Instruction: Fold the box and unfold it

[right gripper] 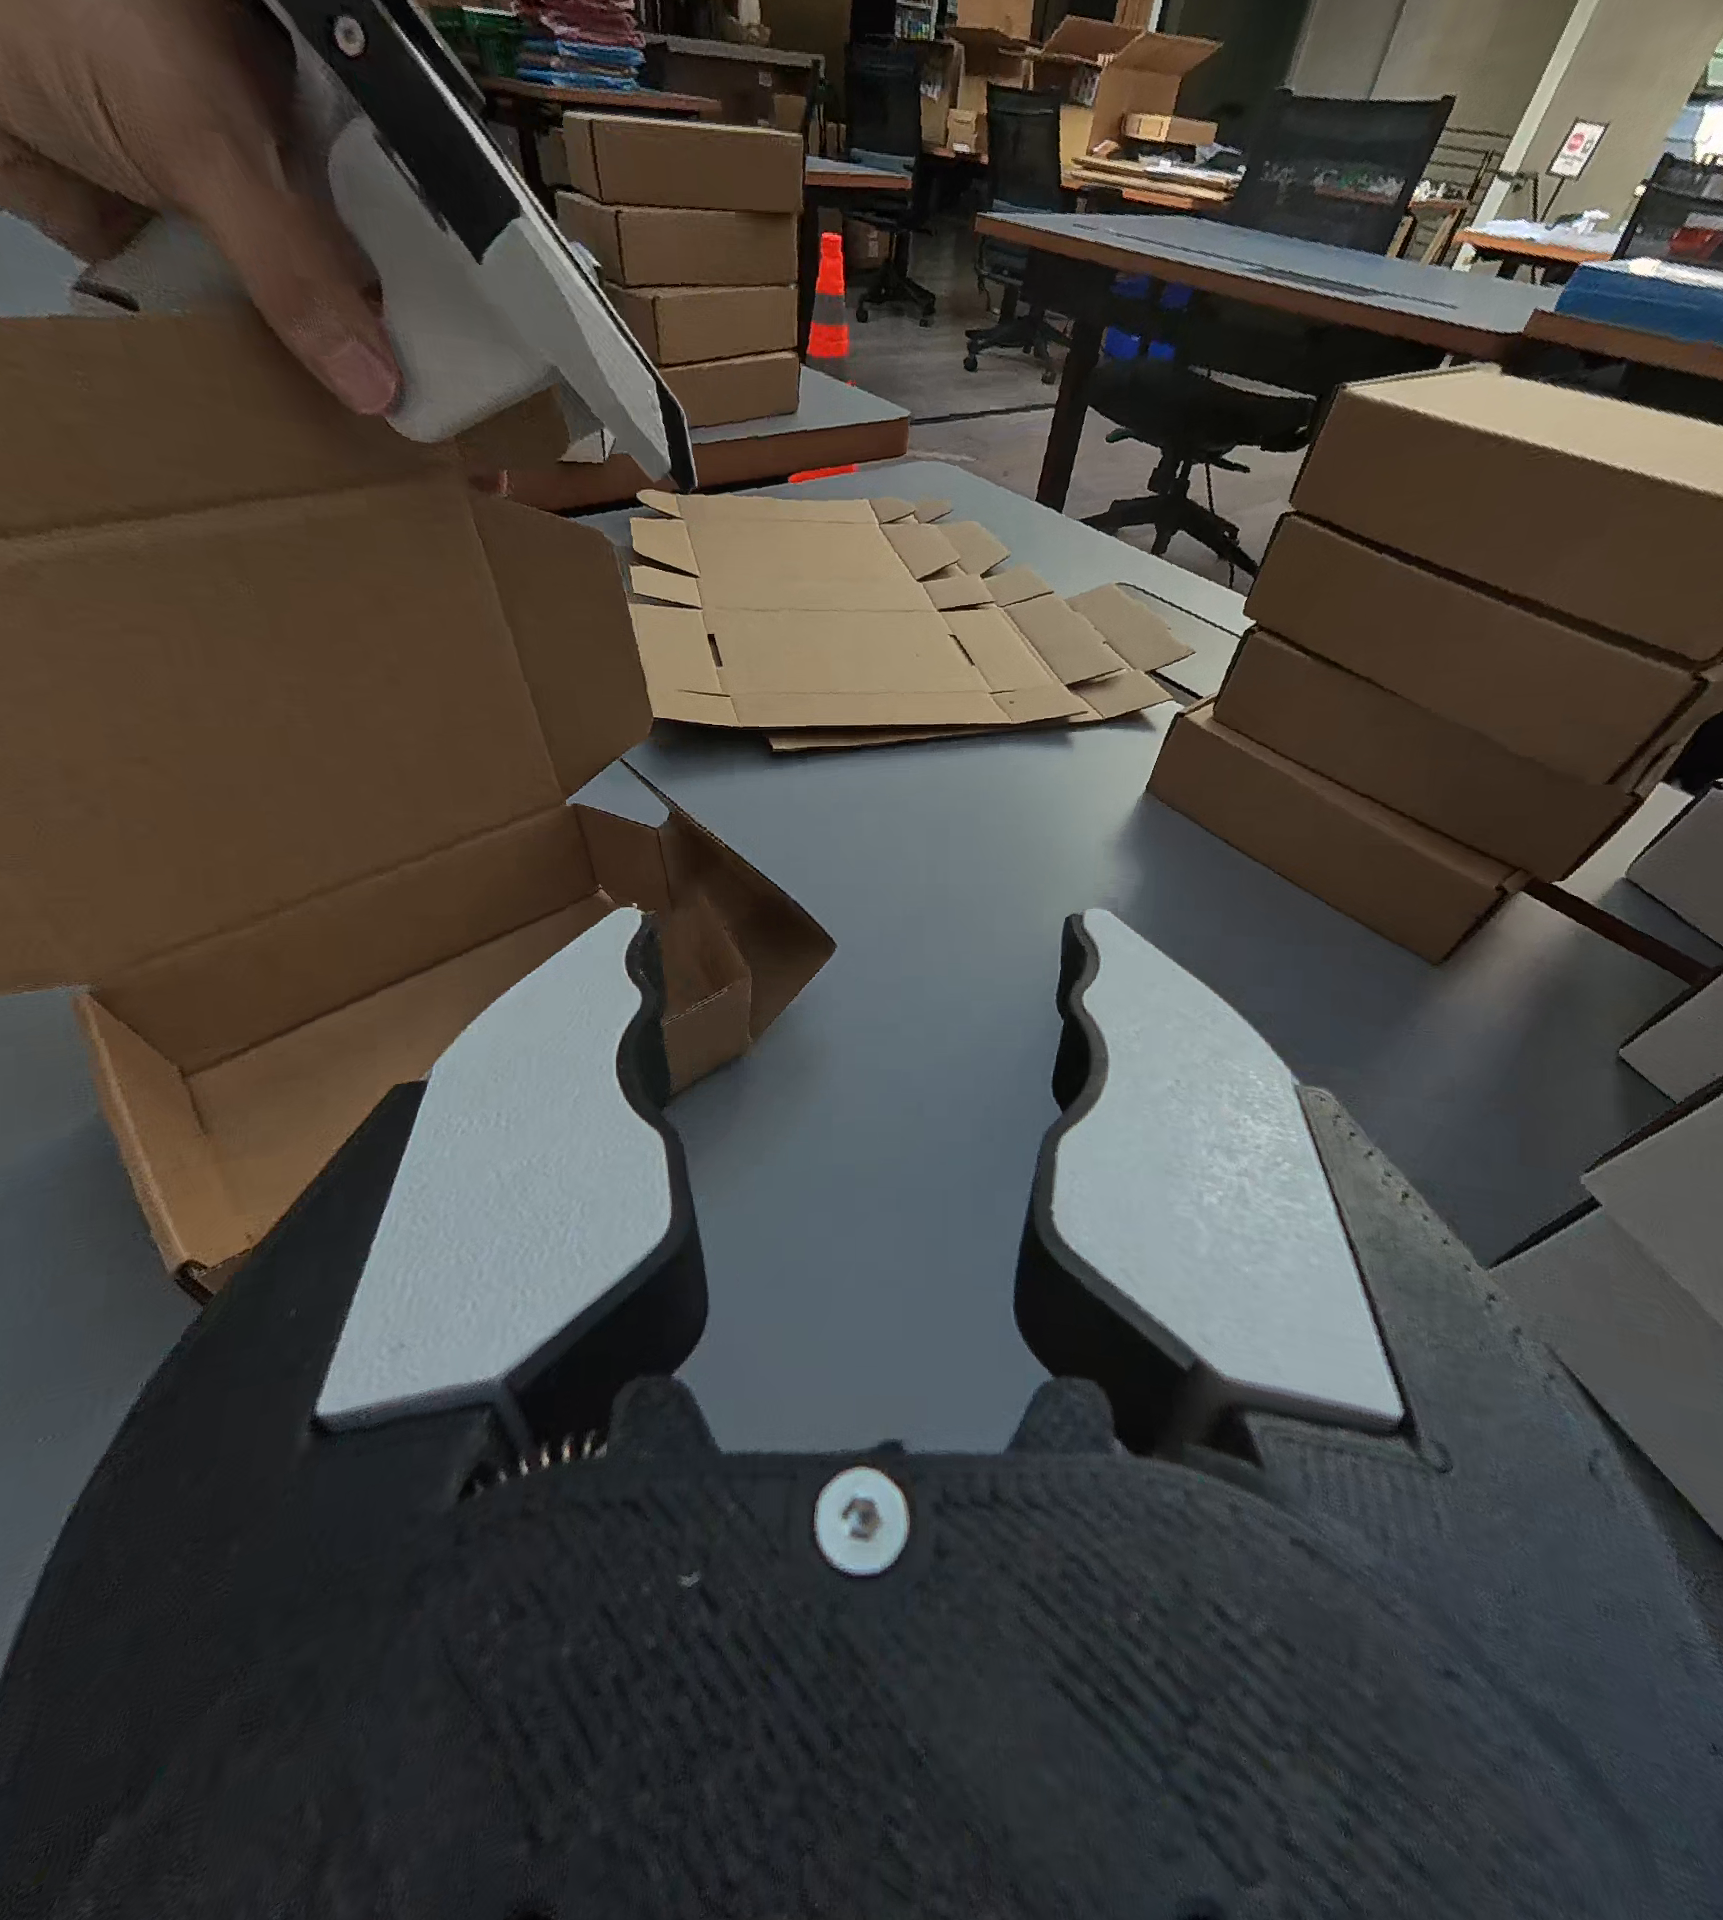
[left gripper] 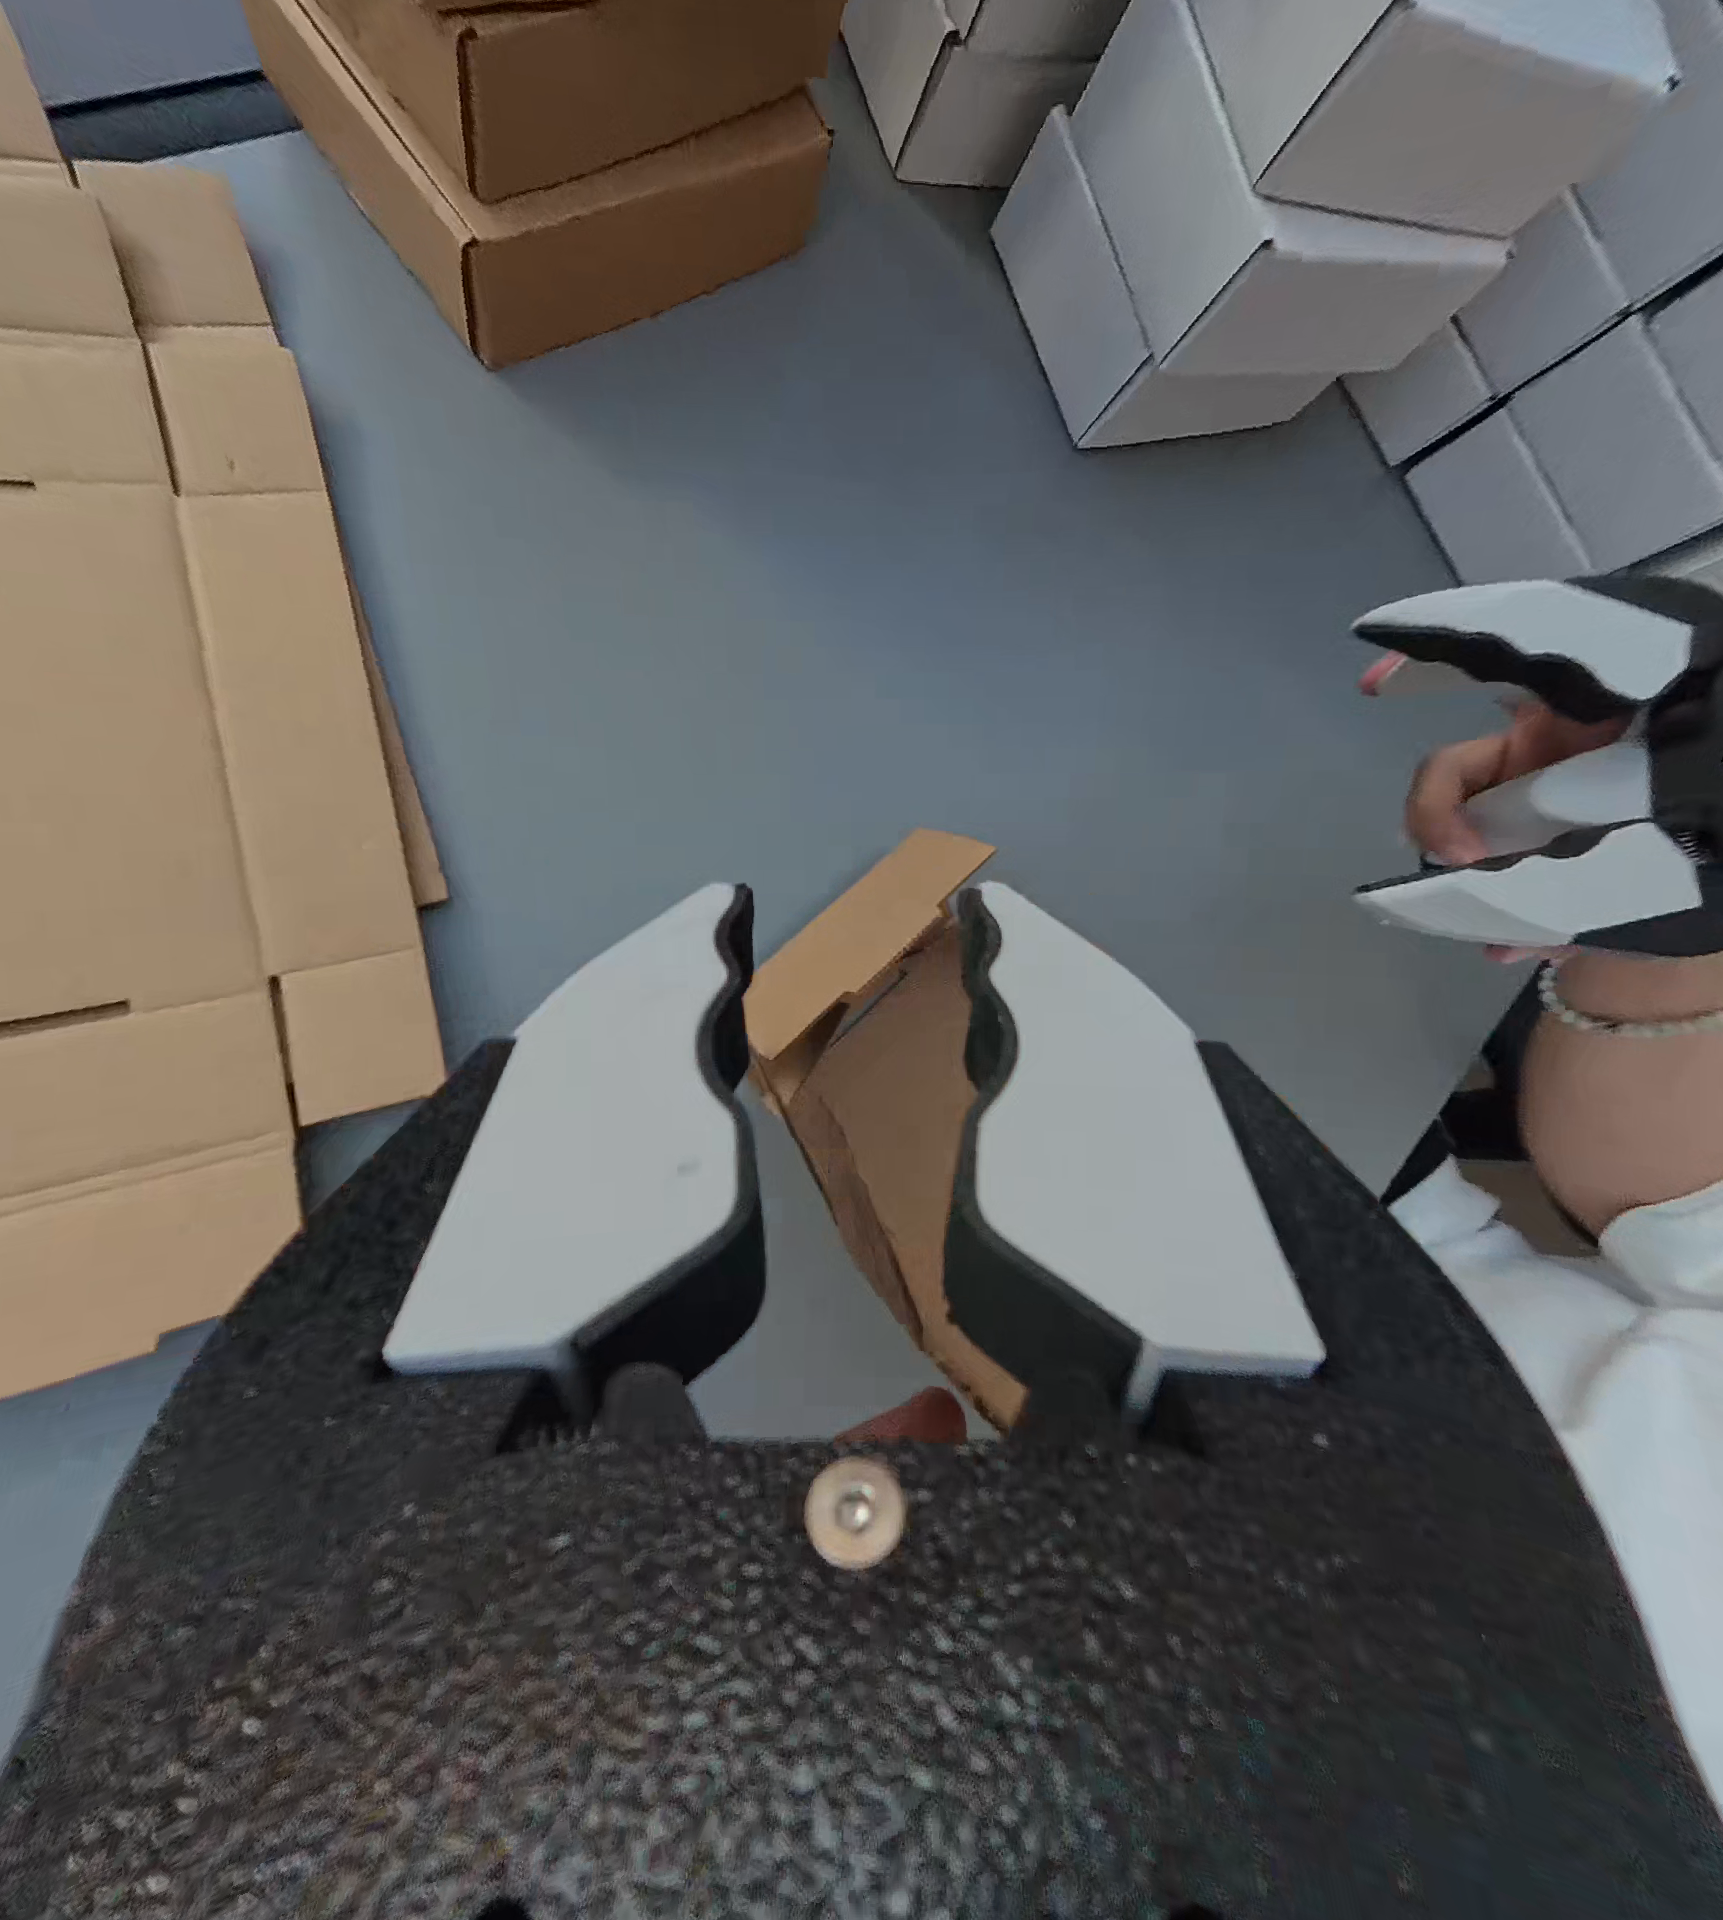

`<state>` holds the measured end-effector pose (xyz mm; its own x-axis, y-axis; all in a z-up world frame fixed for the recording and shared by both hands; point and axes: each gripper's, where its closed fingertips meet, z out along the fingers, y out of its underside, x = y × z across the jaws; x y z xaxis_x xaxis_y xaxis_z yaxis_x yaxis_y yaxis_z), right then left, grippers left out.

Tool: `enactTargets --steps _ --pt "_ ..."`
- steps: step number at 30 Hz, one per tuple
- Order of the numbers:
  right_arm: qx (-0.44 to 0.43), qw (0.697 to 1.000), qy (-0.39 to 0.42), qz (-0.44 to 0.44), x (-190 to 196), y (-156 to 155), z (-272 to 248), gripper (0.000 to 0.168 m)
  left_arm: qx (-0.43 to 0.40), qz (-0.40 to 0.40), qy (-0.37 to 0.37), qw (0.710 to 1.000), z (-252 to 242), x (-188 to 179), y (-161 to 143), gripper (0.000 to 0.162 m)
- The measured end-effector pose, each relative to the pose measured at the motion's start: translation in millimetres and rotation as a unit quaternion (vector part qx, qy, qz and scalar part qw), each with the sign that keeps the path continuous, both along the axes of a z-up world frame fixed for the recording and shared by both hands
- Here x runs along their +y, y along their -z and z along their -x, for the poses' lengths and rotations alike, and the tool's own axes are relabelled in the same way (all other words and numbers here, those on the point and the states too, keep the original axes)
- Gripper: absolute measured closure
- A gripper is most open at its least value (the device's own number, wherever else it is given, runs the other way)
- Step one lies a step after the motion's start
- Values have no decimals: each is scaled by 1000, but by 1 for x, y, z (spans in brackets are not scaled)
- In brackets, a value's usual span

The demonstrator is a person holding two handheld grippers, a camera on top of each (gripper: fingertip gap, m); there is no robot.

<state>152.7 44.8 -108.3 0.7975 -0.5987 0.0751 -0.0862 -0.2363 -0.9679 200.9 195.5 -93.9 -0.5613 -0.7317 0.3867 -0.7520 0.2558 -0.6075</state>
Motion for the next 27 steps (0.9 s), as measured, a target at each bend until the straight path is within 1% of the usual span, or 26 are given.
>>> enactTargets --steps 2,3,4,5,6,7,9,11,12,13,14,15,16,17,18,20,21,22,23,25,26,27 --pt "33 999 12 -7 5 15 -3 90 11 56 -12 998 4 1 -7 124" --pt "47 999 23 -16 6 20 -6 85 15 84 -17 996 6 2 -11 124" --pt "56 997 37 -39 5 22 -11 79 16 111 -20 993 9 4 -15 124" --pt "66 994 50 -77 4 21 -16 75 9 135 -26 990 11 7 -20 120" --pt "87 987 63 -122 2 19 -19 74 -3 161 -36 986 12 12 -27 100" --pt "112 978 61 -166 2 17 -20 73 -18 186 -56 981 11 18 -34 90" --pt "169 962 16 -216 11 18 -12 67 -63 243 -107 962 8 32 -55 93" --pt "219 931 -44 -288 15 5 3 69 -111 273 -154 943 9 50 -73 89" --pt "215 913 -78 -337 10 -11 10 56 -138 287 -177 931 10 59 -82 87" --pt "186 895 -94 -394 -1 -30 13 39 -166 306 -198 916 13 68 -92 84" --pt "150 874 -90 -453 -18 -46 12 37 -192 327 -223 898 16 77 -101 81" --pt "117 854 -77 -501 -34 -57 9 41 -218 345 -251 878 20 86 -108 79" --pt "95 843 -61 -526 -45 -62 5 43 -242 361 -275 858 24 92 -113 75" --pt "84 845 -48 -526 -47 -62 2 44 -263 371 -294 840 29 95 -115 72" --pt "76 858 -43 -507 -41 -61 0 44 -279 379 -307 827 34 94 -115 69" --pt "40 884 -23 -465 -26 -64 -4 53 -301 388 -318 811 44 84 -111 66" --pt "4 892 -4 -451 -22 -69 -7 55 -312 387 -318 808 49 75 -107 67" --pt "-27 900 28 -434 -19 -73 -13 52 -318 385 -317 806 54 66 -102 66" --pt "-48 912 61 -404 -14 -73 -21 52 -322 387 -318 803 59 58 -98 67" --pt "-76 940 105 -316 0 -63 -37 53 -329 397 -309 799 69 41 -92 64" --pt "-80 950 124 -276 5 -56 -45 57 -332 403 -310 795 74 36 -90 63" --pt "-89 952 143 -256 6 -53 -49 66 -339 410 -309 789 78 32 -89 62"
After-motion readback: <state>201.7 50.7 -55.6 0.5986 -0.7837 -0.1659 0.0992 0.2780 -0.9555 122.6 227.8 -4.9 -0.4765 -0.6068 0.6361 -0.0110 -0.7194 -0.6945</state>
